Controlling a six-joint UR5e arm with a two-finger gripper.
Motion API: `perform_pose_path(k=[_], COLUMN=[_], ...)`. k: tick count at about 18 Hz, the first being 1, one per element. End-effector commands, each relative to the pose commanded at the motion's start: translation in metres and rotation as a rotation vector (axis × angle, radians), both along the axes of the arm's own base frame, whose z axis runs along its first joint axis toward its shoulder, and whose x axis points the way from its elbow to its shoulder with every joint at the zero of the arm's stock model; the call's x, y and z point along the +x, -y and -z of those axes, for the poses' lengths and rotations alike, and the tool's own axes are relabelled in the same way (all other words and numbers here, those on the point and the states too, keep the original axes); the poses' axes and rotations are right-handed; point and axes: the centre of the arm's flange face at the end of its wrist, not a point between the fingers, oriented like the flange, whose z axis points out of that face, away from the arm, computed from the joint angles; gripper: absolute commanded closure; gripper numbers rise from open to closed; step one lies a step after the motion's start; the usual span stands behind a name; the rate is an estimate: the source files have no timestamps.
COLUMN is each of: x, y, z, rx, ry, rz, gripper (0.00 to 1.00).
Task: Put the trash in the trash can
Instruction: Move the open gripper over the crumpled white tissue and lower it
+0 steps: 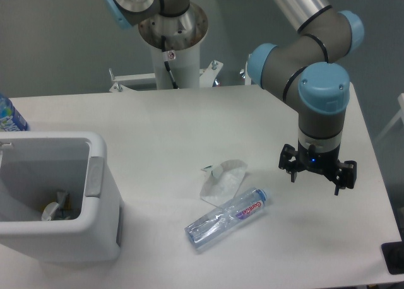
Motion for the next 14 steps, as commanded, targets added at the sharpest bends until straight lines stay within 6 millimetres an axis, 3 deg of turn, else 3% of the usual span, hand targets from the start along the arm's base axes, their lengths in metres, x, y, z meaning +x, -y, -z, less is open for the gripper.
perform_pose_path(k=[6,9,14], x=[0.014,0.049,0.105], y=[0.0,0.002,0.004], z=[-0.005,0.016,0.035], rx=[0.008,0.024,0.069], ry=[0.036,0.092,0.153], rz=[-0.046,-0.084,-0.121], gripper=[0.0,0.0,0.0])
